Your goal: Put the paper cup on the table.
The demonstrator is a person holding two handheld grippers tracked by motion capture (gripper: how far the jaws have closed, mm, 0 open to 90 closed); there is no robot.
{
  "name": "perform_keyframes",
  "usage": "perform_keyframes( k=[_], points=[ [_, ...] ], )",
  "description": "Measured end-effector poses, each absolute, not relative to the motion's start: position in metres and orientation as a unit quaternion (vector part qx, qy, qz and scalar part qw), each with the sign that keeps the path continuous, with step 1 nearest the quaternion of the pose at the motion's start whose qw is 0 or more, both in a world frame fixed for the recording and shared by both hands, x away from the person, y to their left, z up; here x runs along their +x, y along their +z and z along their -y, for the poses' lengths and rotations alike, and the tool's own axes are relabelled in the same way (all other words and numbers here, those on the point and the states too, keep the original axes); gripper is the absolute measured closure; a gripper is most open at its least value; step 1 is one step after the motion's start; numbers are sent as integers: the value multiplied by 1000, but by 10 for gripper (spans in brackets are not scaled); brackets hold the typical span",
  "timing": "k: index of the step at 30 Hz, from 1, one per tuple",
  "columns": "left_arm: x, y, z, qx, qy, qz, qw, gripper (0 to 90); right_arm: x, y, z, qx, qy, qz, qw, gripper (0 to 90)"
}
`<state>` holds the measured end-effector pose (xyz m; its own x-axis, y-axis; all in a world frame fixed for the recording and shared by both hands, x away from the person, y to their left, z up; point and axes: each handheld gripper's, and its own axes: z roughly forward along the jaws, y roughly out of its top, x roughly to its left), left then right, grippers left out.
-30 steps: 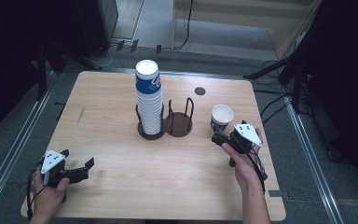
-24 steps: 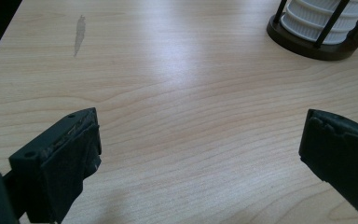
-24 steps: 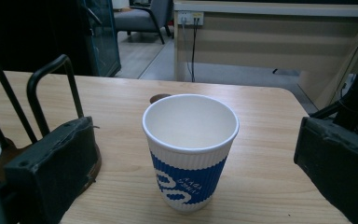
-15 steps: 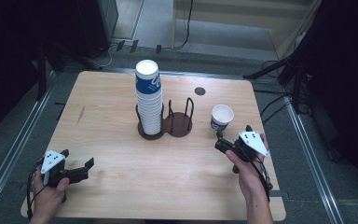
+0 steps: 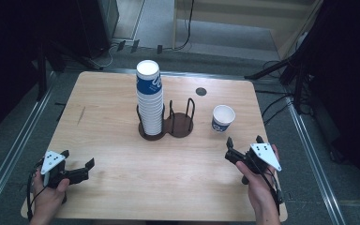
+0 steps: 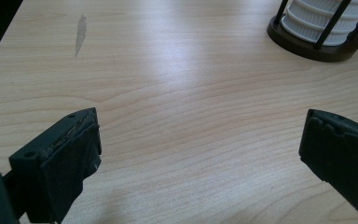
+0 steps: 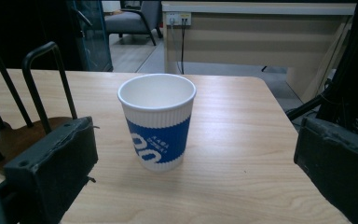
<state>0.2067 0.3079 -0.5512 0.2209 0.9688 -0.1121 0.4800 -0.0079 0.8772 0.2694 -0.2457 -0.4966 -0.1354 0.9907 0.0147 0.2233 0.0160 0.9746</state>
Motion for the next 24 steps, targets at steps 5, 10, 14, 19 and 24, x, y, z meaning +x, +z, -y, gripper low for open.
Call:
perform_keyframes(
  k=[5,10,14,19,24],
  points=[
    [207,-551,-308,651,283,-556,432,0,261,-503,255,525,471,-581,406,0],
    [206,-551,-308,650,285,-556,432,0,252,-510,265,533,464,-579,407,0],
    [206,-551,-308,649,286,-557,432,0,246,-514,273,534,463,-576,410,0],
    [206,-551,-309,650,284,-557,433,0,238,-519,283,537,459,-575,412,0],
    [206,-551,-309,649,285,-557,432,0,229,-525,294,538,455,-576,414,0]
  ],
)
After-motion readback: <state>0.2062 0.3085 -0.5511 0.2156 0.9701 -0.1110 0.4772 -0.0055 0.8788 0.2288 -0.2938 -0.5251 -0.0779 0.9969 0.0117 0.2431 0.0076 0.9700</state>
